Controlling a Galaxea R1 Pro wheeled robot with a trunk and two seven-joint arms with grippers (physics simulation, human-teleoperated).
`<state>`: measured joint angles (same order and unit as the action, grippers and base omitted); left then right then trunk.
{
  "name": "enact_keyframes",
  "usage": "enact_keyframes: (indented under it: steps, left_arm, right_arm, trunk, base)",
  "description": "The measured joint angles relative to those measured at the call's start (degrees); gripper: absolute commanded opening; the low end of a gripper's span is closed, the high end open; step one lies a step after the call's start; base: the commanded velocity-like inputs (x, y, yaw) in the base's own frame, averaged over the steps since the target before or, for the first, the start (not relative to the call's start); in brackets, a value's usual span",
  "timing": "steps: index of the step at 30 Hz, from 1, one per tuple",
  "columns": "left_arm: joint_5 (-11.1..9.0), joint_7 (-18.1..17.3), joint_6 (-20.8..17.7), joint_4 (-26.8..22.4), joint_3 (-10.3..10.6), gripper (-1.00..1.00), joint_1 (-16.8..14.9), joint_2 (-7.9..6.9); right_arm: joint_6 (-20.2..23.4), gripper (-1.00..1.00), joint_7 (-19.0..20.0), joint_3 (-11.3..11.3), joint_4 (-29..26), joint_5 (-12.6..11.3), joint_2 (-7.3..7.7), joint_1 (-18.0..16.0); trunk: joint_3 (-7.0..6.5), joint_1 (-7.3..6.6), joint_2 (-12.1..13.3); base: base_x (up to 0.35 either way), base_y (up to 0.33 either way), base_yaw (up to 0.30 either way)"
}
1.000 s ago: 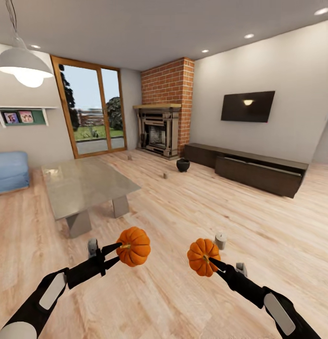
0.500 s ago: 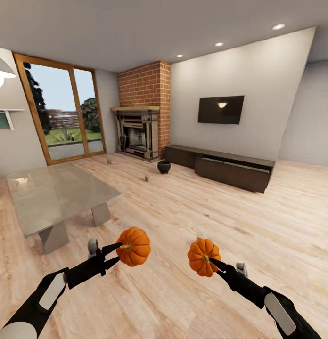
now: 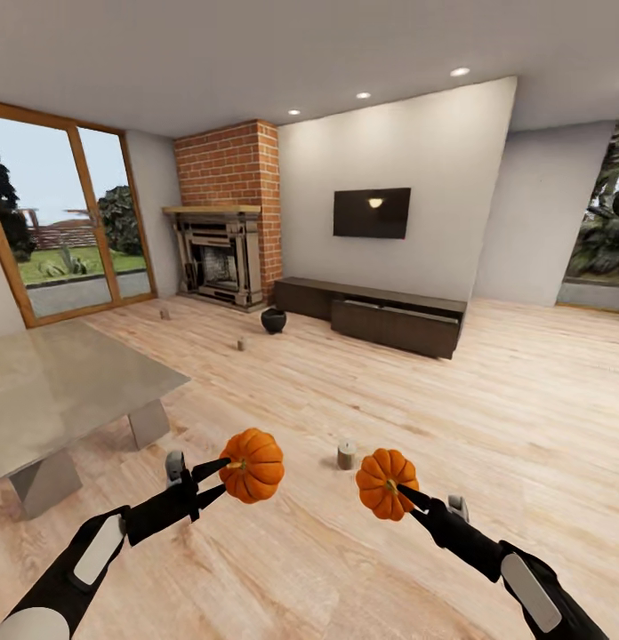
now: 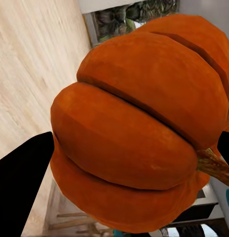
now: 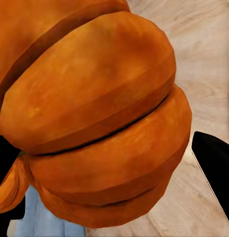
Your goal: Place each of the two pumpkins and all three candles from the living room inside a cabinet in the living room (use any cabinet), then make sure every cabinet is closed, and position the cauldron so it is next to a table in the living room.
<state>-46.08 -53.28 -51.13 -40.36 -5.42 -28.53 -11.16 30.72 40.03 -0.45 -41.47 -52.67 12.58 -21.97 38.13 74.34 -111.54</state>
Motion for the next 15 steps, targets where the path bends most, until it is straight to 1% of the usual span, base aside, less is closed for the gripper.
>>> enact_keyframes:
  steps: [5, 15]
  left_arm:
    - [0.0, 0.0, 0.0, 0.0, 0.0, -1.0, 0.0, 0.04]
    - [0.0, 0.0, 0.0, 0.1, 0.0, -1.0, 0.0, 0.05]
  right_arm:
    - [0.0, -1.0, 0.0, 0.0, 0.0, -0.2, 0.24, 0.0]
    - [0.0, -1.0, 0.0, 0.0, 0.1, -0.2, 0.27, 0.0]
  trunk:
    - [-1.05, -1.1, 2.0]
    - [-3.17, -3.3, 6.0]
  base:
    - [0.0, 0.0, -0.288]
    - [0.0, 0.0, -0.288]
